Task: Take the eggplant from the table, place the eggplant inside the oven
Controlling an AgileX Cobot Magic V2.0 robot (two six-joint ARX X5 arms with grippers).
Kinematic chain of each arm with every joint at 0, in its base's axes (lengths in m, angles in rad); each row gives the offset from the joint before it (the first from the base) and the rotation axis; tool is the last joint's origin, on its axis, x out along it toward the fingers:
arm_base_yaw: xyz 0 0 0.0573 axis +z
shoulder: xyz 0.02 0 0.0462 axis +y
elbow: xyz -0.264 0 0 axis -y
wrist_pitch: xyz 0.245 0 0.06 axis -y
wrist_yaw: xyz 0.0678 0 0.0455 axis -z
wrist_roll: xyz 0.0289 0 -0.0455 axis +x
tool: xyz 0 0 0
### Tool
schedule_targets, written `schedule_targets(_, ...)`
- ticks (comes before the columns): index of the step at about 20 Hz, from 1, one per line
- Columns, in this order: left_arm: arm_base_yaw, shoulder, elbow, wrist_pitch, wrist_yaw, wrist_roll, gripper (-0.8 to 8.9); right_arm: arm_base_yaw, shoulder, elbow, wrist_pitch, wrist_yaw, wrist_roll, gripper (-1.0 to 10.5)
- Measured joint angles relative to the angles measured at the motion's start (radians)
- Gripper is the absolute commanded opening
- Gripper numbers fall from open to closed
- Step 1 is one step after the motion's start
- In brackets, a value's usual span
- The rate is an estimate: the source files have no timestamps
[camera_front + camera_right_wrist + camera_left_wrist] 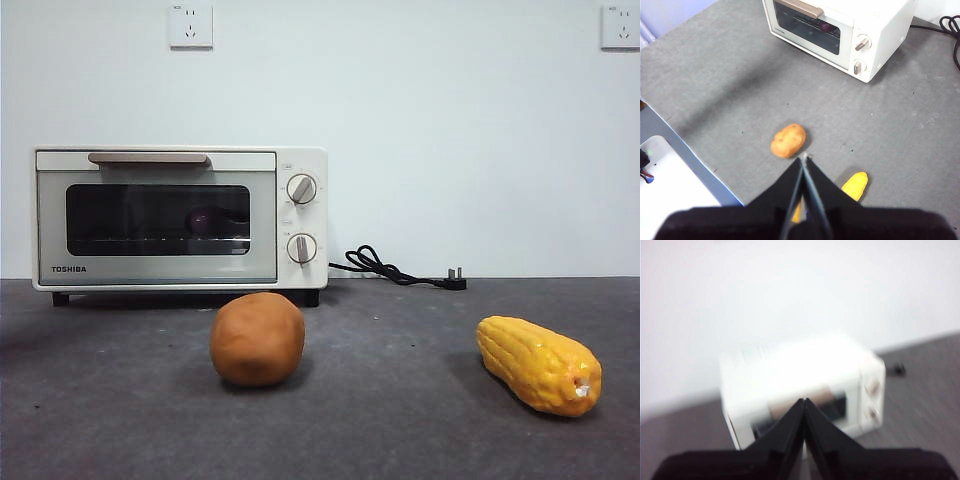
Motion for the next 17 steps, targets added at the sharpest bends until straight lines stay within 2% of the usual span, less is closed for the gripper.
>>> schedule_targets(4,0.000,-0.190,-0.050,0.232,0.006,0.112,-0.04,0.000,0.003,0.000,0.000,0.000,0.000,0.0)
schedule_targets(6,0.010,-0.284,-0.144,0.352,-0.002,0.146,-0.04,0.000,0.007,0.000,0.000,0.000,0.000,0.0)
schedule_targets(8,0.018,-0.355,-0.285,0.416,-0.052,0.164,-0.04,0.000,0.010,0.000,0.000,0.000,0.000,0.0)
schedule_targets(13,0.023,-0.488,-0.681,0.444,-0.077,0.159,-0.04,0.000,0.017,0.000,0.000,0.000,0.000,0.0)
schedule_targets(17,0.023,-0.573,-0.946,0.450,-0.078,0.074,-0.04,0.000,0.018,0.000,0.000,0.000,0.000,0.0)
